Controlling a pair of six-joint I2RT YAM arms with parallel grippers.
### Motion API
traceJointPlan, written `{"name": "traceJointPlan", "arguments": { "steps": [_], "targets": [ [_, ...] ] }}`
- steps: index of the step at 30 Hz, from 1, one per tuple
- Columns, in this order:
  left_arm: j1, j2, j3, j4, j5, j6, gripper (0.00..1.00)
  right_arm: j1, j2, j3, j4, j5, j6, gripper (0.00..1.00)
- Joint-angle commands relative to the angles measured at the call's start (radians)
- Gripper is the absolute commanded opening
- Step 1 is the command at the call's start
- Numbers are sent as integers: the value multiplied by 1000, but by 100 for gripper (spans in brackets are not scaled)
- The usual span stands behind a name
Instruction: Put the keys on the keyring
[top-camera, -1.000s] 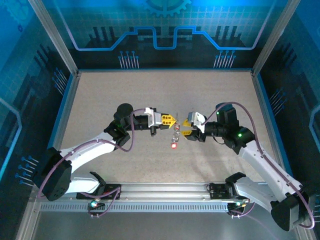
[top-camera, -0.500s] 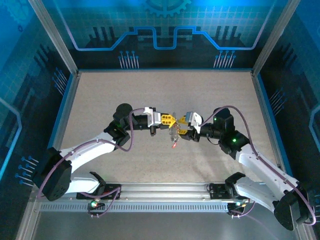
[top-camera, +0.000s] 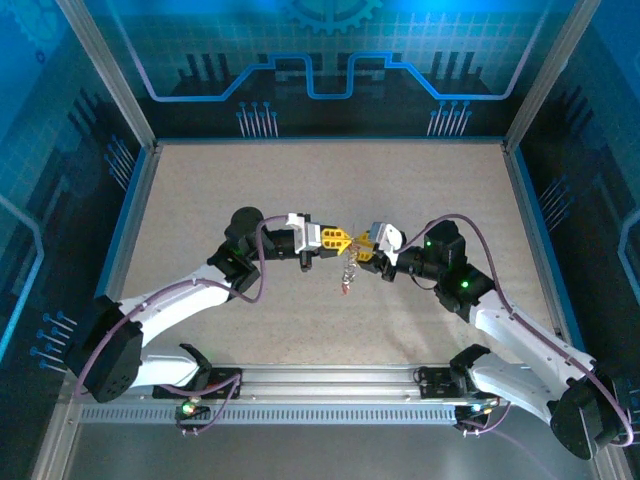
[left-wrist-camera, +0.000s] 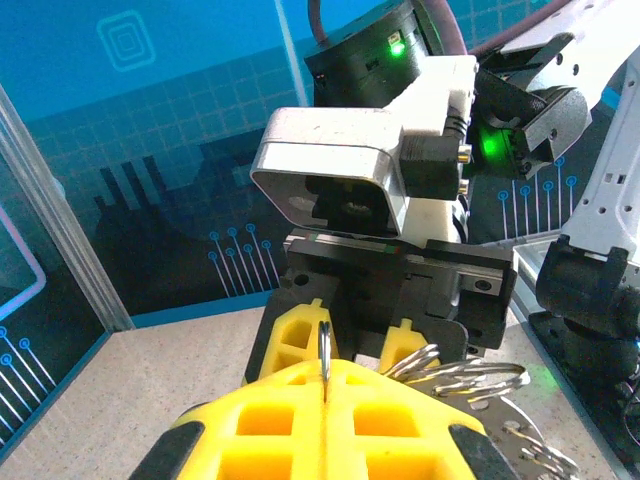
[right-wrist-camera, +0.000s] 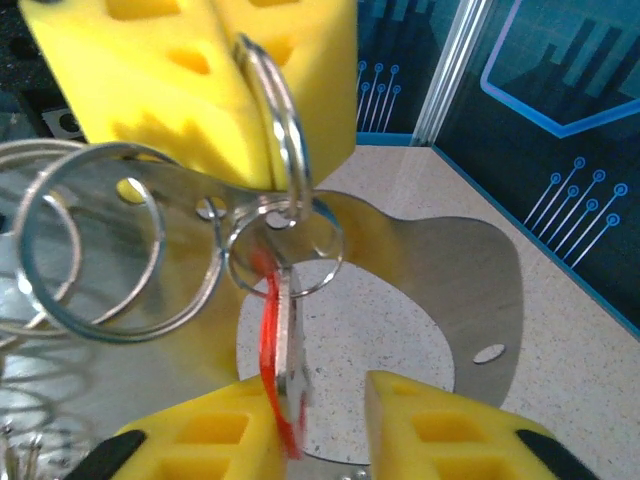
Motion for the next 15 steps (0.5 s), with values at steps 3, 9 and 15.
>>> {"name": "traceJointPlan", "arguments": {
  "steps": [3,9,15],
  "targets": [
    [4,-41,-1,51,8,-3,0,15,-24,-19,73,19,8,15],
    [10,-57,-12,20,-6,7,0,15,-51,-3,16,49,-29,0],
    [11,-70,-11,-58,-12,52,0,11,-94,38,-89,76,-102,0]
  ]
}}
